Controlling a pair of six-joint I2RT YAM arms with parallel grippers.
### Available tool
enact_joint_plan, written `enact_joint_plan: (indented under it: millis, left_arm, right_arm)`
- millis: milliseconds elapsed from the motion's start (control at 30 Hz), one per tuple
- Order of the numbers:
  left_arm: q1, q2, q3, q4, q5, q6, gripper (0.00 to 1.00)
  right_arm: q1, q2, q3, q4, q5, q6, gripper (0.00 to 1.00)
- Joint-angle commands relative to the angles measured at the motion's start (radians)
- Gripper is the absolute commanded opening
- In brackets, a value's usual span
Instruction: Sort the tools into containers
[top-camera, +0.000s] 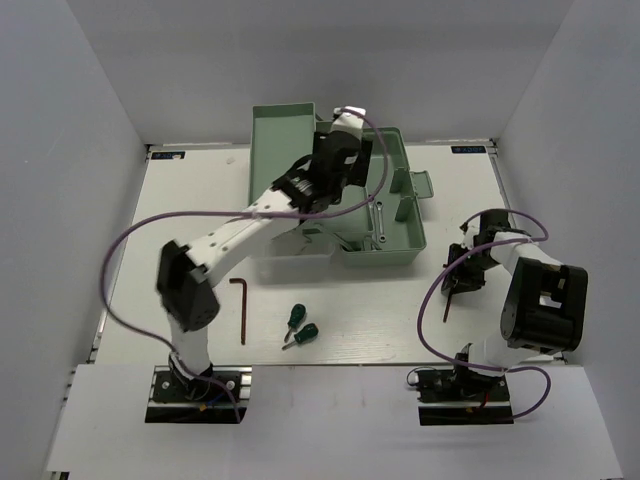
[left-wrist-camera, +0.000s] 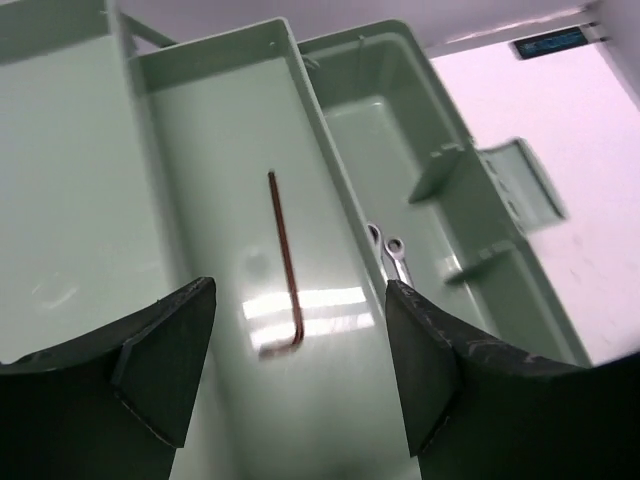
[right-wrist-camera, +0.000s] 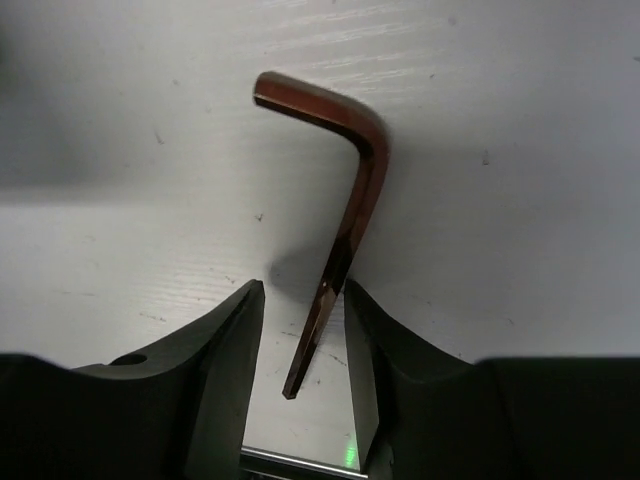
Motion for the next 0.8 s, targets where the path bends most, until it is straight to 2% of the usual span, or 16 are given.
enact_joint_plan:
  millis: [0, 33, 67, 100, 133, 167, 200, 267, 300, 400, 500, 533, 767]
  left_arm:
    - [-0.015, -0.325, -0.133, 0.005, 0.052, -0.035, 0.79]
    - [-0.015, -0.39, -0.189, -0.004, 0.04, -0.047, 0.8]
    - [-0.015, -0.53, -0.327, -0.018, 0.029, -0.069, 0.8]
    - [-0.015, -0.604, -0.402, -0.044, 0.02, -0.113, 0.8]
    - [-0.015, -0.678, -0.546, -0.062, -0.015, -0.136, 0.8]
    - [-0.015, -0.743, -0.602, -0.099, -0.035, -0.171, 0.8]
    - [-0.015, -0.801, -0.654, -0.143, -0.047, -0.207, 0.81]
    - [-0.015, -0.93, -0.771, -0.286, -0.063, -0.303, 0.81]
    - [-0.015, -0.982, -0.808, -0.359, -0.046, -0.368, 0.81]
    - [-0.015, -1.033, -0.969, -0.395, 0.007, -0.443, 0.81]
    - [-0.015, -1.053, -1.112, -0.376, 0.02, -0.505, 0.81]
    - [-0.005, -1.053, -1.167, -0.353, 0.02, -0.518, 0.82]
    - [0.004, -0.907, -1.264, -0.259, 0.034, -0.558, 0.86]
  right_arm:
    - [0.039, 0.079, 0.011, 0.096, 0.198, 0.042, 0.44]
    - [0.051, 0.09, 0.022, 0.083, 0.2, 0.065, 0.44]
    - [0.057, 0.101, 0.027, 0.079, 0.241, 0.08, 0.43]
    - [0.062, 0.122, 0.03, 0.078, 0.265, 0.08, 0.38]
    - [0.068, 0.128, 0.031, 0.076, 0.28, 0.08, 0.36]
    - [0.072, 0.136, 0.03, 0.07, 0.286, 0.087, 0.35]
    - [0.074, 0.153, 0.037, 0.063, 0.295, 0.09, 0.22]
    - [0.071, 0.167, 0.044, 0.049, 0.297, 0.084, 0.1]
    - [0.071, 0.165, 0.05, 0.037, 0.297, 0.082, 0.0]
    - [0.063, 0.139, 0.057, 0.018, 0.282, 0.071, 0.0]
    - [0.063, 0.026, 0.053, -0.011, 0.247, 0.053, 0.0]
    - [0.063, -0.056, 0.054, -0.016, 0.239, -0.003, 0.0]
    - [0.062, -0.255, 0.211, -0.163, 0.167, -0.108, 0.0]
